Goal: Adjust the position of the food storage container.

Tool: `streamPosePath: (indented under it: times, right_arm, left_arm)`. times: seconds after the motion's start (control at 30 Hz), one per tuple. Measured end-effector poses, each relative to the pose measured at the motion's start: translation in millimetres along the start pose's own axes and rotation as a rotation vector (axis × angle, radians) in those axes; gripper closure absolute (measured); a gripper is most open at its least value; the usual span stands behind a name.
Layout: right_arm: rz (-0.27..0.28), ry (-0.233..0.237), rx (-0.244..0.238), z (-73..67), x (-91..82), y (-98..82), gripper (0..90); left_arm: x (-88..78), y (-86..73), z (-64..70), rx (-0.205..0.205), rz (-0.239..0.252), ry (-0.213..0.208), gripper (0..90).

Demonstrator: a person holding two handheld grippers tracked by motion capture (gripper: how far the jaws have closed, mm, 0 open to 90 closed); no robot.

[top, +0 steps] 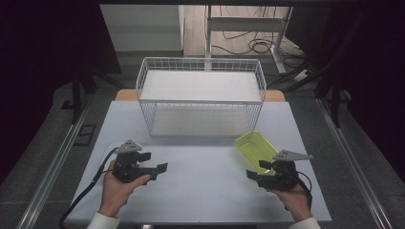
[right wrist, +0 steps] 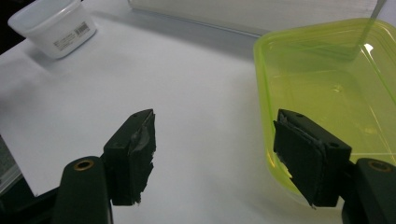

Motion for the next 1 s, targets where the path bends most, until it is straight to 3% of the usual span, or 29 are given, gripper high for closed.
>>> streamPosePath:
  times: [0.2, 0.23, 0.37, 0.57, 1.0]
  right_arm:
    - [0.014, -0.005, -0.003, 2.2, -7.9, -1.7, 29.7]
    - [0.024, -0.008, 0.02, 5.1, -9.1, 1.6, 29.7]
    - [0.019, -0.017, 0.028, 7.5, -9.3, 5.8, 29.6]
    - [0.008, -0.03, 0.041, 6.6, -6.7, 11.4, 27.6]
    - [-0.021, -0.048, 0.002, 9.8, -1.4, 20.9, 23.5]
  left_arm:
    - [-2.7, 7.2, 2.0, -0.001, 0.032, 0.001, 20.0]
    - [-2.7, 7.3, 1.8, 0.002, 0.031, 0.0, 20.0]
    - [-0.1, 3.2, 2.8, 0.031, 0.009, 0.02, 19.8]
    - [-1.0, -2.7, 10.0, 0.048, -0.003, 0.015, 19.3]
    - [-3.0, -2.0, 10.6, 0.034, 0.013, 0.019, 19.3]
Point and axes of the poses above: each handheld gripper's, and its own axes: x roughly forward along the jaws, y roughly out of its top, z roughly to its right, the point moved 4 cm from there along x, roughly forward along the jaws, and after that the axes turned 1 degree about z, right-handed, at the moved point
